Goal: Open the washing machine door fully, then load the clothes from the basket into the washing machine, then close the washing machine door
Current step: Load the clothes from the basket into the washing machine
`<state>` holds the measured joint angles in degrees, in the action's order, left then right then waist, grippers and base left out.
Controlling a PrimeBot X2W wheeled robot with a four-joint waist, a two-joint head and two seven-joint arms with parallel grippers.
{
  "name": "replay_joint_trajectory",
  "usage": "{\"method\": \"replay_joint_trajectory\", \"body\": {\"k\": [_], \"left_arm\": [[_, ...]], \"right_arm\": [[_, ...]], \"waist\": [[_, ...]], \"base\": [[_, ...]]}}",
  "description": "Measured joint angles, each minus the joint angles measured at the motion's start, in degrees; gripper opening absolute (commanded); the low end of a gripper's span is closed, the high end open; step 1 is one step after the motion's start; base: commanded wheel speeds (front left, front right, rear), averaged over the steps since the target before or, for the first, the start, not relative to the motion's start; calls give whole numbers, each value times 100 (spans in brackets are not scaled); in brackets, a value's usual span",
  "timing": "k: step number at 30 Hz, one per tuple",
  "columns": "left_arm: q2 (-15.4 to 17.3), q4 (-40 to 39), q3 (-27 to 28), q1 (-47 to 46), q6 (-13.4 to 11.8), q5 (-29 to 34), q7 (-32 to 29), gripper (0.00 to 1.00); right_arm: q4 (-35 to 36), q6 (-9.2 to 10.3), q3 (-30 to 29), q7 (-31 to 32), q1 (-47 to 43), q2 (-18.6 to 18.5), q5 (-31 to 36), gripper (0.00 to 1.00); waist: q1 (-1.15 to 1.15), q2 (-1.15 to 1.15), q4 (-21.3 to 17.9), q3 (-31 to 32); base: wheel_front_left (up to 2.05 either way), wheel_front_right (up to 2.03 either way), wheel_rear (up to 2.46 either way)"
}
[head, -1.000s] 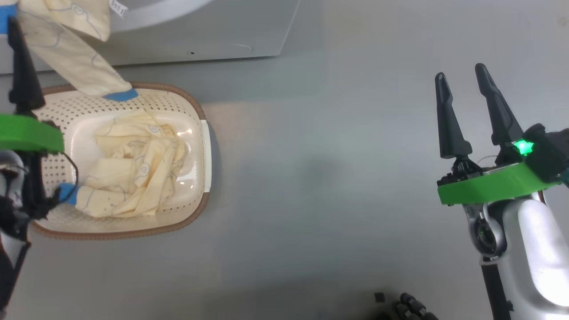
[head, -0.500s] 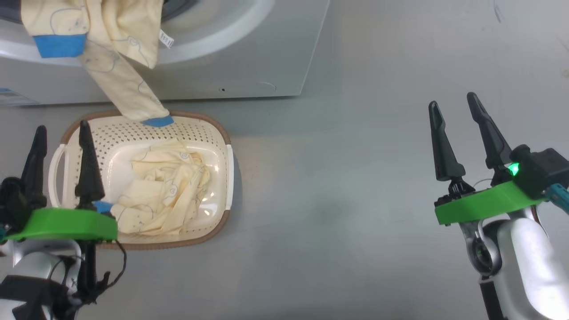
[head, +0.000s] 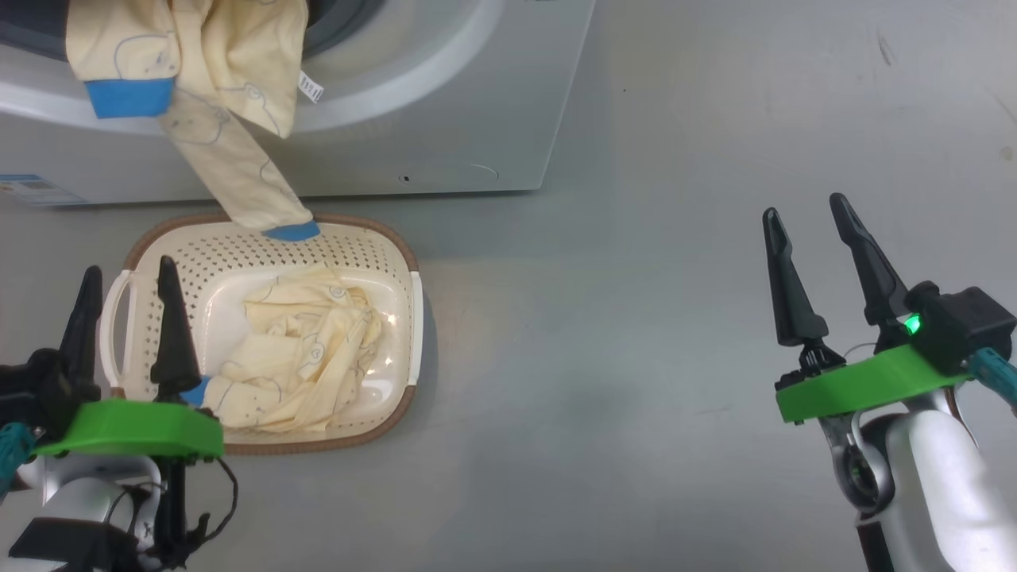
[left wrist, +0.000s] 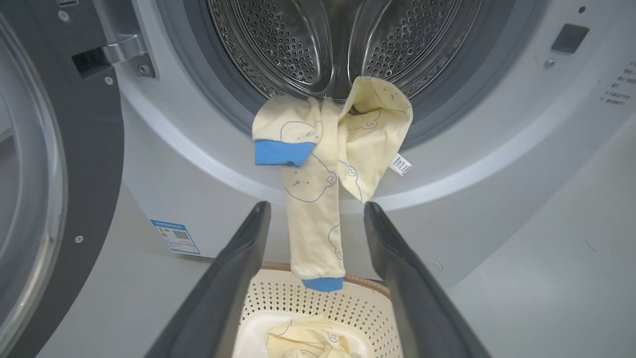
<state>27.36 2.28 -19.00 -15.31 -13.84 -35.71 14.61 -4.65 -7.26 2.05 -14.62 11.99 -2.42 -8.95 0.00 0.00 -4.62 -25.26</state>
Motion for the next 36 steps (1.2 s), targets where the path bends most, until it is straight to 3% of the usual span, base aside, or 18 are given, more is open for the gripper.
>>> {"method": "replay_joint_trajectory", "body": {"k": [10, 26, 36], "left_arm": [[-62, 319, -62, -250, 100, 33, -38, 100], [-103, 2008, -354, -2050, 1107, -235, -766, 100], [-16, 3256, -313, -3218, 1356, -278, -1045, 100]], "right_arm": [[23, 0, 43, 0, 1, 0, 36, 100], [49, 0, 328, 0, 183, 0, -286, 100], [90, 0, 475, 0, 267, 0, -576, 100]], "waist": [[0, 0, -38, -38], [1, 0, -491, -516], [1, 0, -895, -817]], "base": [[0, 0, 0], [0, 0, 0], [0, 0, 0]]}}
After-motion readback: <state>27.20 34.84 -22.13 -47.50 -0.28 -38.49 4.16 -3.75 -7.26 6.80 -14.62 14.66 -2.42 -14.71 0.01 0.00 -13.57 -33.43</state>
